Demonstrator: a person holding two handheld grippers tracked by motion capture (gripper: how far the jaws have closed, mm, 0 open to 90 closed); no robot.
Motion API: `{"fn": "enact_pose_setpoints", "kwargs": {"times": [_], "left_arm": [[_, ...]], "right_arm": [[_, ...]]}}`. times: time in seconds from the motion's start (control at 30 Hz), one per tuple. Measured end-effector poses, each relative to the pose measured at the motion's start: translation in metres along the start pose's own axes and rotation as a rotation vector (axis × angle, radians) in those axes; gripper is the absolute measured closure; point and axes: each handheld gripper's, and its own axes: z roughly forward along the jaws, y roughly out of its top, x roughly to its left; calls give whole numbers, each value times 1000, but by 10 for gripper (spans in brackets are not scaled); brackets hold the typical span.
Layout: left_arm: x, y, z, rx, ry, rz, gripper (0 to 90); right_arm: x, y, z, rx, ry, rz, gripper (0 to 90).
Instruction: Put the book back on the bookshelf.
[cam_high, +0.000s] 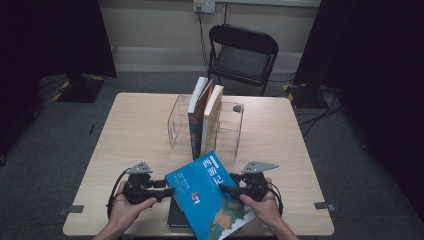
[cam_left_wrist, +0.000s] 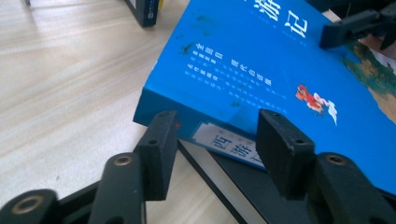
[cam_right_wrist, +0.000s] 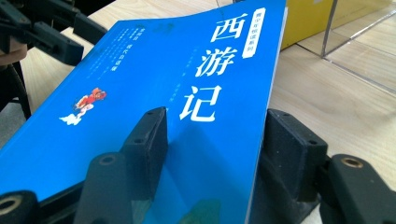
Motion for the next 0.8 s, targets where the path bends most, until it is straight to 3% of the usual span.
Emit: {"fn": "enact_pose_setpoints", "kwargs": {"times": [0.27,0.33,0.37,0.47,0.67,0.7,0.8], "left_arm": [[1,7,3,-4,-5,3,481],[-3,11,6,-9,36,14,468],[-9,17,11,-8,90,59,458],[-11,22,18,3,100,71,415],[-9,29,27,-9,87,53,428],[-7,31,28,-17,65,37,418],[-5,31,28,-22,56,31,420]], "right_arm": [[4,-2,-5,10,-22,1,406],[5,-4,-7,10,-23,5,406],[7,-6,-10,12,-24,6,405],[10,-11,-16,10,-26,7,406],[14,-18,-25,11,-20,8,406],[15,-20,-27,9,-22,9,406],[13,-21,-27,2,-15,22,401]]}}
